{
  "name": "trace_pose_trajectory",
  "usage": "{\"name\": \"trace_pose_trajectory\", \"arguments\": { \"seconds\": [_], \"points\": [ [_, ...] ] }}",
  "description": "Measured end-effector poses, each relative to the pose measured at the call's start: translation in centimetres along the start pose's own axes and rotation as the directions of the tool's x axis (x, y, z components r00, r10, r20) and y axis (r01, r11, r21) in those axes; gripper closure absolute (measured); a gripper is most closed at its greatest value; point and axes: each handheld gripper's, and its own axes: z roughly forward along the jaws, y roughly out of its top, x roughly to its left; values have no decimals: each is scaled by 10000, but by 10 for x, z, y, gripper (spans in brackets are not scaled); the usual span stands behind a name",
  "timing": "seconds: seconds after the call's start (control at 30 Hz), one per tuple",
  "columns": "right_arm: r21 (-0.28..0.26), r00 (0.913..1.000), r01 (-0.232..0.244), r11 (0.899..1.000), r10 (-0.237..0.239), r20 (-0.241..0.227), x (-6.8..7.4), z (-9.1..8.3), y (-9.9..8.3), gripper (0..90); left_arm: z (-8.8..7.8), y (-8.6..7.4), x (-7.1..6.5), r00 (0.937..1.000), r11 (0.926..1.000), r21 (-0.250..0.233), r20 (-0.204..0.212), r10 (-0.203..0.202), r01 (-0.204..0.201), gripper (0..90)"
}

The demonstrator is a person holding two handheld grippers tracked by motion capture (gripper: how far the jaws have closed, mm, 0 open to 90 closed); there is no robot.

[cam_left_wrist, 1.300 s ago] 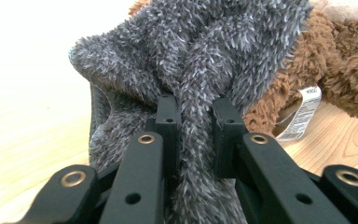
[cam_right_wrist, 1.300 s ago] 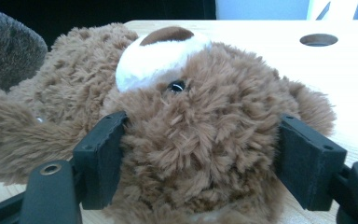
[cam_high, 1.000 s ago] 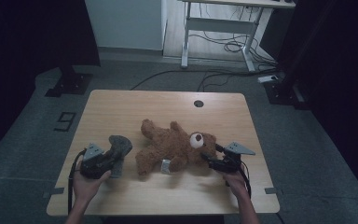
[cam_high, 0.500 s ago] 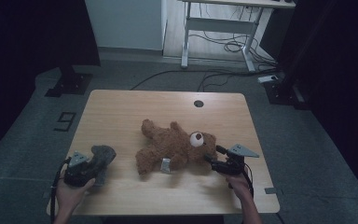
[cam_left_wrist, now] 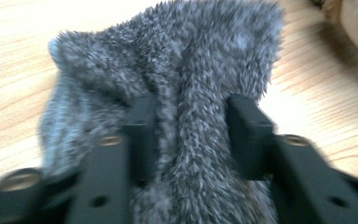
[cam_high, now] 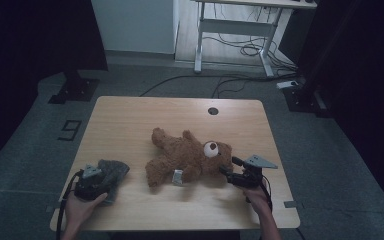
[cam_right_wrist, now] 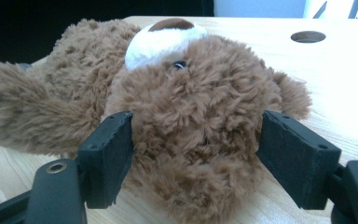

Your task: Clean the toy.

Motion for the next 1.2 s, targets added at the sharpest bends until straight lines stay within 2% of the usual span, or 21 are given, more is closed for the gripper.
{"name": "trace_pose_trajectory", "arguments": {
  "seconds": [0.13,0.27,0.43,0.63,0.73,0.8,1.0,1.1,1.2],
  "points": [
    [30,10000,-20,10000,20,-6,0,0,0,261,-6,5,0,9999,9994,-319,-70,-110,108,299],
    [46,10000,-12,10000,12,-16,1,-1,0,260,-15,10,-3,9999,9974,-709,-56,113,-117,238],
    [97,10000,47,9999,-47,-30,2,0,0,260,-22,16,-10,9988,9923,-1183,299,391,-353,210],
    [183,9999,120,9998,-119,-5,4,0,-1,260,-24,27,-25,9964,9872,-1466,481,702,-625,189],
    [198,9999,132,9997,-132,3,4,-1,-1,260,-24,34,-36,9949,9819,-1723,478,886,-791,200],
    [191,9999,105,9998,-105,8,5,-2,-2,260,-24,39,-45,9925,9796,-1764,582,1076,-959,203],
    [244,9999,121,9996,-121,-12,6,-3,-4,260,-26,46,-61,9867,9764,-1835,942,1326,-1137,204],
    [283,9998,182,9994,-181,-16,8,-5,-4,258,-28,49,-69,9804,9737,-1965,1351,1435,-1155,204],
    [318,9997,259,9992,-258,-39,12,-6,-5,254,-29,51,-77,9759,9703,-2055,1489,1597,-1274,204]
  ]
}}
